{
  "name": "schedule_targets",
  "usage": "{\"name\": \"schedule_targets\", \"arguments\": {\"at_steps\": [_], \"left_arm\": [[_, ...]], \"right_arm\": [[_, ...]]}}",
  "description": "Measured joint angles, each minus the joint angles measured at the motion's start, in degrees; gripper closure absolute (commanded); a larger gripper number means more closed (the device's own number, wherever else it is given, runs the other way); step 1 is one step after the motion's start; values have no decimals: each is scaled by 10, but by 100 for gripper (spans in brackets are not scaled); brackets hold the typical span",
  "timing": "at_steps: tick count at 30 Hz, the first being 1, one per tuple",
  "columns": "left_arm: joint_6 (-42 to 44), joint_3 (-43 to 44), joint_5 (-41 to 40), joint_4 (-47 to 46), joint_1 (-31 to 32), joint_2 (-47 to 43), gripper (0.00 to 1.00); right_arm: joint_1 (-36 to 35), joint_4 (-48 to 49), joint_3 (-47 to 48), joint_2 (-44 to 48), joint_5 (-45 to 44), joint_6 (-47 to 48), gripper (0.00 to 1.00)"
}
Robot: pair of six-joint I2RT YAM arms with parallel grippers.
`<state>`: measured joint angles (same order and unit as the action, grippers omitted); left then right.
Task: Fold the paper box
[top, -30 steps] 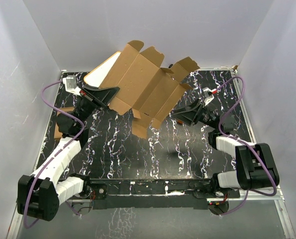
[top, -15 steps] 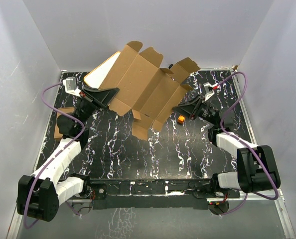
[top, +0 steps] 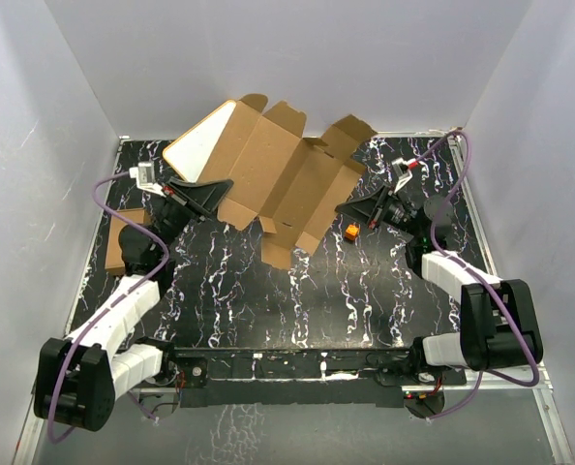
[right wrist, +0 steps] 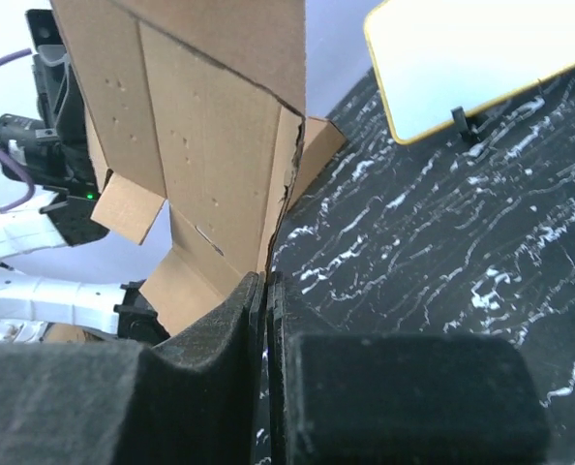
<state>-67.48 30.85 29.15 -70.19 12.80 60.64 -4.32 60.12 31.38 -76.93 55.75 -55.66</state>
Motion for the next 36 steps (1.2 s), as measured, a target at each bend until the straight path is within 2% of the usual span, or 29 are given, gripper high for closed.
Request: {"name": "schedule_targets", "arguments": {"at_steps": [8, 15, 22, 29, 36], "left_arm": [[91, -62, -67, 110, 7, -35, 100], [131, -118, -138, 174, 46, -16, 100], [167, -118, -172, 235, 79, 27, 100], [196, -114, -190, 276, 97, 71, 100], [210, -113, -196, 287, 110, 94, 100]], "right_arm": [[2, -297, 78, 4, -24, 197, 92], [-7, -452, 92, -45, -73, 311, 92], [-13, -510, 95, -109, -95, 356, 92], [-24, -509, 95, -134, -87, 361, 92], [-28, -492, 95, -176, -63, 352, 84]]}}
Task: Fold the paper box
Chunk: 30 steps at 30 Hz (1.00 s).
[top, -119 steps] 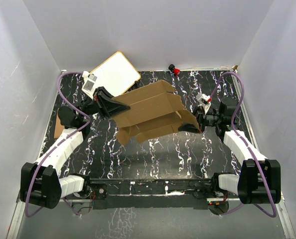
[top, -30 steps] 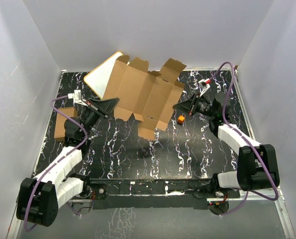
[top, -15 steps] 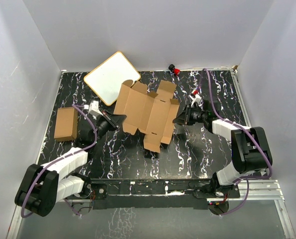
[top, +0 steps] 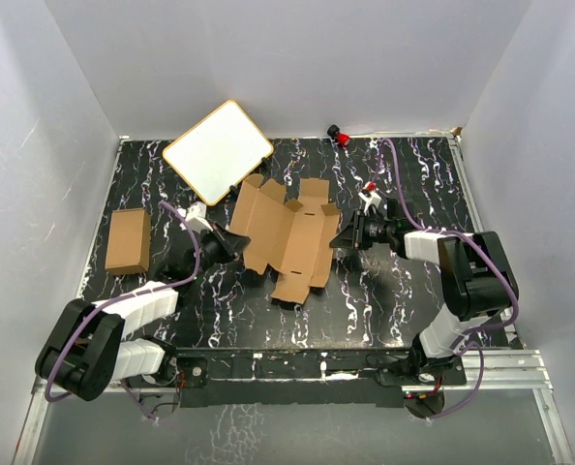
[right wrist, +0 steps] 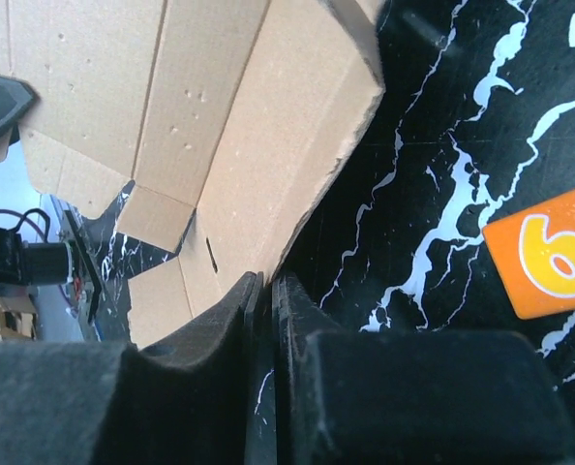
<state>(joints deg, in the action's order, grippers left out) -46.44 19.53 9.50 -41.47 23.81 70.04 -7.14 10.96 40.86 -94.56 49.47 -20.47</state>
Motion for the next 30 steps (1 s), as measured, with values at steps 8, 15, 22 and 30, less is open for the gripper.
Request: {"name": "schedule_targets", "arguments": {"at_steps": [8, 15, 22, 30], "left_arm": [[4, 0, 1, 13, 4, 10, 100], [4, 0, 0, 17, 4, 10, 100], [4, -3, -6, 17, 4, 10, 100], [3, -10, -12, 17, 4, 10, 100]], "right_arm": [[-5, 38, 11, -44, 48, -18, 61], [-12, 61, 15, -57, 90, -30, 40], [-14, 73, 21, -79, 125, -40, 19], [-14, 93, 21, -81, 153, -50, 21]]}}
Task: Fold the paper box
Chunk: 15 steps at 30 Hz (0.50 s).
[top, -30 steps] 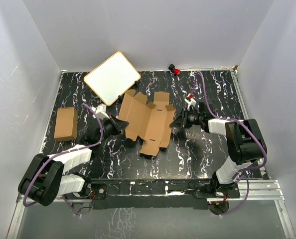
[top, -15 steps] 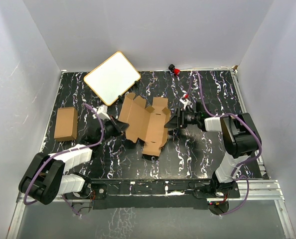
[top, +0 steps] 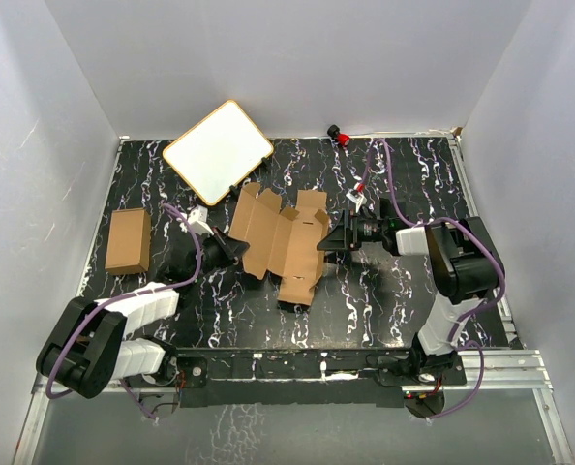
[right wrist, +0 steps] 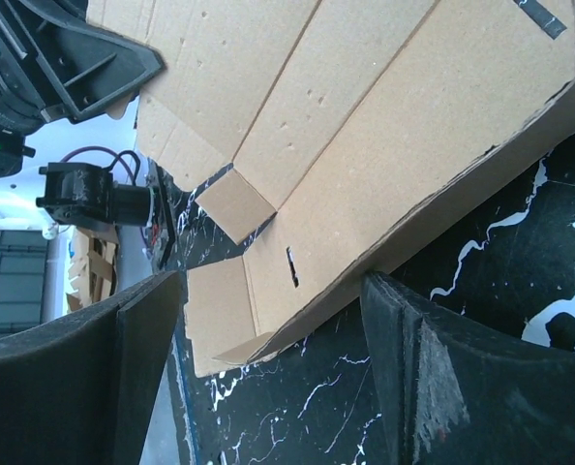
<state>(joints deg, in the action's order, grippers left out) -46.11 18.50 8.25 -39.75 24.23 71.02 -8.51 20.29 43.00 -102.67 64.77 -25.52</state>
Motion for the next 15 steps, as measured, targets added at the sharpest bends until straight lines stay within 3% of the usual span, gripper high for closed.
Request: {"name": "schedule_targets", "arguments": {"at_steps": [4, 5, 15], "left_arm": [[0, 0, 0, 0, 0, 0, 100], [0, -1, 0, 0, 0, 0, 100], [-2, -5, -2, -1, 0, 0, 100]], "right_arm": [[2, 16, 0, -11, 8, -13, 41], [4, 22, 0, -16, 11, -21, 42], [13, 88, -8, -49, 35, -92, 30]]}}
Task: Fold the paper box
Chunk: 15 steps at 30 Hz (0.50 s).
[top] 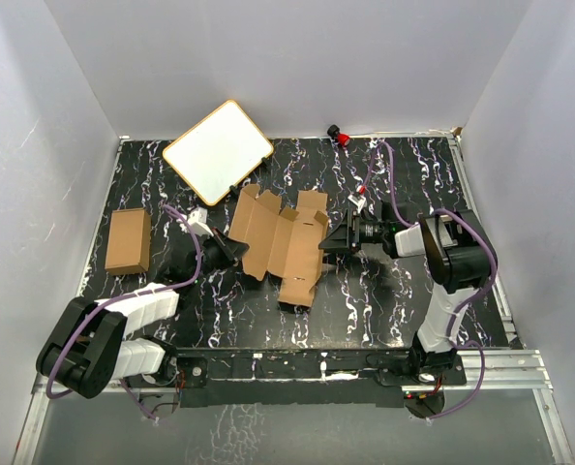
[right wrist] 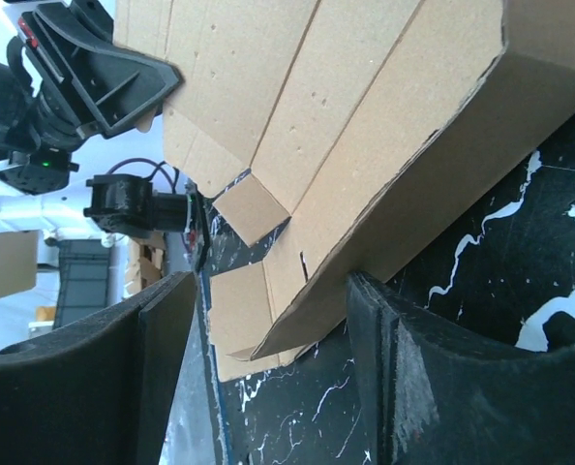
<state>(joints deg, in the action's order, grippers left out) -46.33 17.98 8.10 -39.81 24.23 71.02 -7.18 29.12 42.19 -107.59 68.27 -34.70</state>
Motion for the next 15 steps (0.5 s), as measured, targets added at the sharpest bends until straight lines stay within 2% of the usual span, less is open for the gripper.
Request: {"name": "schedule_targets", "arguments": {"at_steps": [3, 7, 9, 11, 15], "left_arm": [[0, 0, 0, 0, 0, 0, 100], [0, 0, 0, 0, 0, 0, 100], [-1, 0, 0, 0, 0, 0, 100], [-1, 0, 0, 0, 0, 0, 100], [-2, 0, 0, 0, 0, 0, 100]], "right_arm": [[1, 41, -2, -19, 19, -29, 33], [2, 73, -3, -37, 45, -52, 51], [2, 84, -3, -39, 55, -60, 56], [2, 90, -3, -40, 61, -63, 57], [2, 97, -3, -43, 65, -70, 51]]}}
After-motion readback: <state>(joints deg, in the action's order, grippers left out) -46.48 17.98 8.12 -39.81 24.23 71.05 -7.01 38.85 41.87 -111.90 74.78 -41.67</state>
